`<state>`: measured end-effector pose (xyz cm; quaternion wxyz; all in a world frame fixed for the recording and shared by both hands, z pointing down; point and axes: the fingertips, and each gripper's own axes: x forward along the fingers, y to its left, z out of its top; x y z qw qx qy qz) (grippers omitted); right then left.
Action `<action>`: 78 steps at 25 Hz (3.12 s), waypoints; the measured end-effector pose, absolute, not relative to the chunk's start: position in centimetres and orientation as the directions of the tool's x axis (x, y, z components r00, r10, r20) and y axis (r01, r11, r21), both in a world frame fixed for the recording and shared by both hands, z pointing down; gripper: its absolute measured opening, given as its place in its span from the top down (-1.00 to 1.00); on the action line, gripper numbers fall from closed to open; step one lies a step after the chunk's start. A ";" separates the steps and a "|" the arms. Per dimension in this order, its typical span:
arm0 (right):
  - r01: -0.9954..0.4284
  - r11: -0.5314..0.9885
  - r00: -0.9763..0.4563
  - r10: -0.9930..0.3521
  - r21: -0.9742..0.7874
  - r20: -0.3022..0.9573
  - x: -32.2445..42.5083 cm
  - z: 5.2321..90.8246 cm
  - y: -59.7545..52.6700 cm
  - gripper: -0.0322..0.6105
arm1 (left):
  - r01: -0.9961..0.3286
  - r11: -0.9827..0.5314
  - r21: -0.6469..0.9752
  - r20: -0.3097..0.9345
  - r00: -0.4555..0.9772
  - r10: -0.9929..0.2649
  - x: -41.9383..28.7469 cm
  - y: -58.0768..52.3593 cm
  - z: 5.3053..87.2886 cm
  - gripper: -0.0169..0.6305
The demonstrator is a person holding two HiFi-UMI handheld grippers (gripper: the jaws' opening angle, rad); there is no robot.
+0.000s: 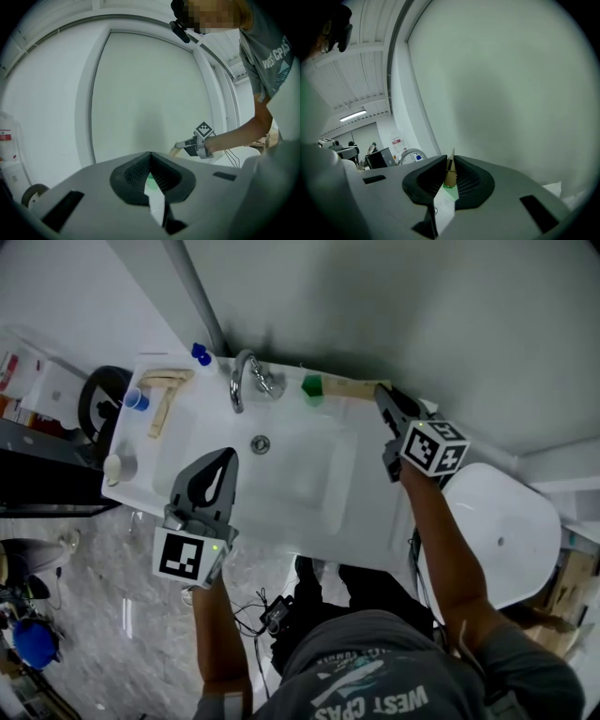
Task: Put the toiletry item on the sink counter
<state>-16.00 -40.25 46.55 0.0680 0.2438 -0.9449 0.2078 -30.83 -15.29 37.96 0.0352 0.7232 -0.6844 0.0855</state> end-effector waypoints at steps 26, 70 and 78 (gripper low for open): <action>-0.495 0.831 -0.850 -0.405 -0.253 0.336 -22.9 50.5 -41.4 0.53 | -0.999 0.034 -0.024 0.161 -0.037 -0.986 -33.9 -11.9 40.0 0.94; -0.202 0.974 -0.957 -0.219 0.107 0.191 -15.2 28.4 -22.3 0.80 | -0.968 -0.134 -0.210 0.053 0.125 -0.991 -26.1 -7.3 27.7 0.94; -0.204 0.966 -0.958 -0.230 0.157 0.173 -12.2 25.4 -18.3 0.80 | -0.950 -0.209 -0.232 0.051 0.203 -0.978 -23.3 -7.0 26.2 0.94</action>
